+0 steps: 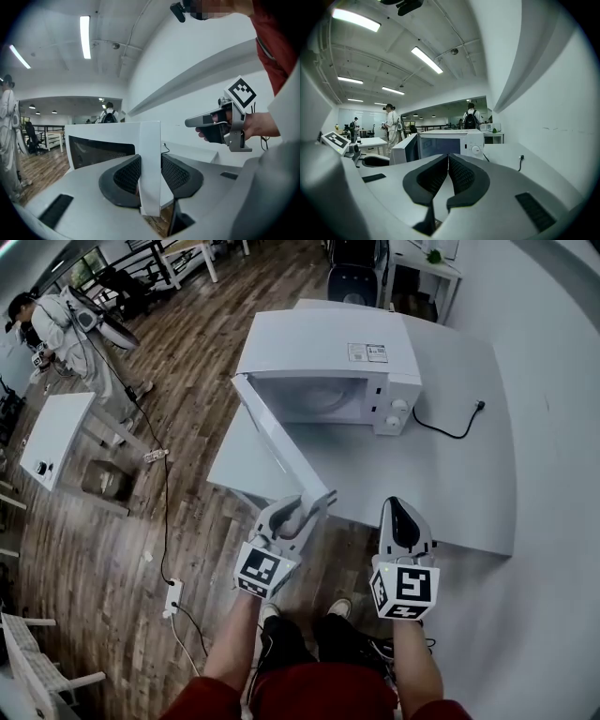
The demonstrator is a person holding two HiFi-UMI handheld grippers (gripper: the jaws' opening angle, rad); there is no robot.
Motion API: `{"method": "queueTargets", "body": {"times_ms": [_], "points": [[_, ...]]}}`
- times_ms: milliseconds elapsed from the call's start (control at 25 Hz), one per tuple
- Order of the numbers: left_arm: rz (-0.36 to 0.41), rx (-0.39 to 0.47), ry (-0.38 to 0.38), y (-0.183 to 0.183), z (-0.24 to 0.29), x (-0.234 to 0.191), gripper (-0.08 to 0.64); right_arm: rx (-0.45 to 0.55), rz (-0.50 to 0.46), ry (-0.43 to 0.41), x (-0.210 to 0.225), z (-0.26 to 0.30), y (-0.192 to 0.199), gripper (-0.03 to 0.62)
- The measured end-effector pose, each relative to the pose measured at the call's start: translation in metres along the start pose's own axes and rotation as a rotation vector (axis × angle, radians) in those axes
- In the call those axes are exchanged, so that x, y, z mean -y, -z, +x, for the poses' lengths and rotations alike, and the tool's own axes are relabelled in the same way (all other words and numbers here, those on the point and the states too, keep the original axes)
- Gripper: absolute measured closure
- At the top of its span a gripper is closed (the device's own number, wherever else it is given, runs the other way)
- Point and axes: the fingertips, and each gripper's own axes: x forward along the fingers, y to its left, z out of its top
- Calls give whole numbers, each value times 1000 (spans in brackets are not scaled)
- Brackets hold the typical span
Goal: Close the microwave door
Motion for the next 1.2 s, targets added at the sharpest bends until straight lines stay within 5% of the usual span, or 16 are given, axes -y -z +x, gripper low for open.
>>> {"method": "queueTargets", "body": {"times_ms": [320, 1200], "points": [[-10, 14, -83, -6, 36, 6, 407, 12, -9, -11, 29, 8, -2, 565], [-89, 120, -166, -31, 153, 0, 416, -16, 1, 104, 105, 74, 4, 565]]}}
